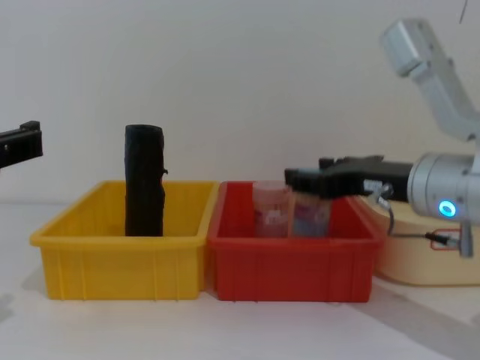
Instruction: Pick up the garbage bag with the one hand and transfer it to the other hand.
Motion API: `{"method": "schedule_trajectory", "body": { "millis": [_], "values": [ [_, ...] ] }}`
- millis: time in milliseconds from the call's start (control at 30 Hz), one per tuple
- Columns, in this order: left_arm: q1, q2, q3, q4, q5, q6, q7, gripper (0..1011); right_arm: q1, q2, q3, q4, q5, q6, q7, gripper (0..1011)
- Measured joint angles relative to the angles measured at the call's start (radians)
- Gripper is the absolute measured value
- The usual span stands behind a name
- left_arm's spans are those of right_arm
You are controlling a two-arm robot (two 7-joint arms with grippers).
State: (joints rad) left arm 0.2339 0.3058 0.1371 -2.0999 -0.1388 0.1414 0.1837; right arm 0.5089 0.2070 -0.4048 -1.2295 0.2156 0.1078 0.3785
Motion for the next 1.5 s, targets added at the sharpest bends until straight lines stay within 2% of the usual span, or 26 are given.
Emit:
{"method": "schedule_trajectory", "body": {
  "millis": [300,533,833,1100,1200,1333,1500],
  "values": [
    [0.0,0.0,0.0,0.0,0.0,0.0,0.0,1001,0.003,0.0,0.059,-0.028,0.028,-0.031,-0.043,645],
    [0.0,0.0,0.0,0.0,0.0,0.0,0.0,1000,0.006,0.01,0.123,-0.041,0.04,-0.06,-0.091,645],
    [0.0,0.0,0.0,0.0,0.0,0.0,0.0,1001,0.017,0.031,0.183,-0.016,0.031,-0.085,-0.147,645],
    [0.0,0.0,0.0,0.0,0.0,0.0,0.0,1000,0.025,0.047,0.203,0.03,0.003,-0.09,-0.174,648],
    [0.0,0.0,0.0,0.0,0.0,0.0,0.0,1001,0.026,0.051,0.204,0.042,-0.006,-0.091,-0.18,682],
    [0.0,0.0,0.0,0.0,0.0,0.0,0.0,1000,0.023,0.058,0.206,0.057,-0.022,-0.091,-0.185,825],
    [0.0,0.0,0.0,0.0,0.0,0.0,0.0,1001,0.013,0.062,0.208,0.058,-0.032,-0.09,-0.186,925]
  ]
}}
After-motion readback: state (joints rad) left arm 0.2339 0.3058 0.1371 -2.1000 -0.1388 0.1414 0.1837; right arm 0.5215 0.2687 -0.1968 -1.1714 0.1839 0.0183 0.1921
